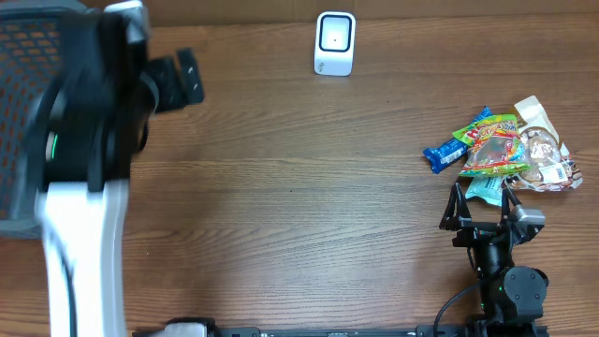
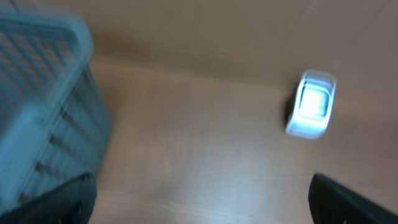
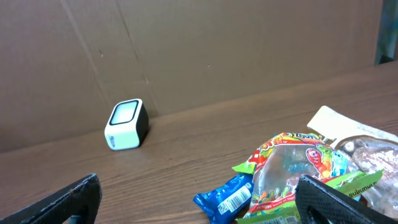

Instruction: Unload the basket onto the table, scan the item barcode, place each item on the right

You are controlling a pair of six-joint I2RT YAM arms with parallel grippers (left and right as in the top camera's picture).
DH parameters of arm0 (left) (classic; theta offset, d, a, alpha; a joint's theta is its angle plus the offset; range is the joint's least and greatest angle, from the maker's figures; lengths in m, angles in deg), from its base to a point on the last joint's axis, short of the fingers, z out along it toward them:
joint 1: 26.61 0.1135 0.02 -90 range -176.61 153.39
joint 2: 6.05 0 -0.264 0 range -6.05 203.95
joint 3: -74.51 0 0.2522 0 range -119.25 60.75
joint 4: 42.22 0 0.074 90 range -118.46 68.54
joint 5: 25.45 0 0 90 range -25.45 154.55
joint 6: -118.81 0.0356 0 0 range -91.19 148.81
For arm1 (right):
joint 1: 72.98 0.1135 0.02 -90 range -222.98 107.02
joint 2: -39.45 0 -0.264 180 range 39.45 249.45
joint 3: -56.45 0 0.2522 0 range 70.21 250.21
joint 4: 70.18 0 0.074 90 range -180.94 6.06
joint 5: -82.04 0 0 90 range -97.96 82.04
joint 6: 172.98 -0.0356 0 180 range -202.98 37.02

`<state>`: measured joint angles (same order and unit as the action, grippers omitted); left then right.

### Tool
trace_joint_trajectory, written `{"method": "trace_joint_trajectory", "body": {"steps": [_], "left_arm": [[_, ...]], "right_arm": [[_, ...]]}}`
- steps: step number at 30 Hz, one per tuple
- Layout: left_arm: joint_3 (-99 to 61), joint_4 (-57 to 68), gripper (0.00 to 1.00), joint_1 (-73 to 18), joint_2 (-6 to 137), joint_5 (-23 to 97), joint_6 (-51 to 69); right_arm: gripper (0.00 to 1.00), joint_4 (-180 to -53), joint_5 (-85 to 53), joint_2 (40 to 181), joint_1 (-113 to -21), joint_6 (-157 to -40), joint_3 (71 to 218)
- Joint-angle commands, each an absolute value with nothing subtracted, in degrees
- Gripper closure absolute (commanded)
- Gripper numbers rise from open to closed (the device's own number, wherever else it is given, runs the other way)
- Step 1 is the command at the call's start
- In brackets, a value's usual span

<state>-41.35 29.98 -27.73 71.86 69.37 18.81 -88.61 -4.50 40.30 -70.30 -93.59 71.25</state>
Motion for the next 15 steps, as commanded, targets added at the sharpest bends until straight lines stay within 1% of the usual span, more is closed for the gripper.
{"method": "trace_joint_trajectory", "body": {"steps": [1,3,6,11,15], "left_arm": [[-21.24,16.77,0.00,-26.29,58.11,65.72,28.17],[-10.18,8.73,0.00,-25.55,50.61,60.91,34.09],[4.53,-1.00,0.00,-25.46,40.12,58.71,38.81],[26.51,-18.70,0.00,-25.46,23.32,59.14,39.16],[41.33,-30.70,0.00,-25.50,13.94,59.12,39.10]], "right_arm": [[0.00,-88.26,-3.73,39.62,-70.11,-93.39,70.68],[0.00,-88.26,-3.73,39.62,-70.11,-93.39,70.68],[0.00,-88.26,-3.73,39.62,-70.11,-93.39,70.68],[0.00,-88.26,-3.73,39.62,-70.11,-93.39,70.68],[0.00,-88.26,-3.73,39.62,-70.11,-93.39,70.68]]}}
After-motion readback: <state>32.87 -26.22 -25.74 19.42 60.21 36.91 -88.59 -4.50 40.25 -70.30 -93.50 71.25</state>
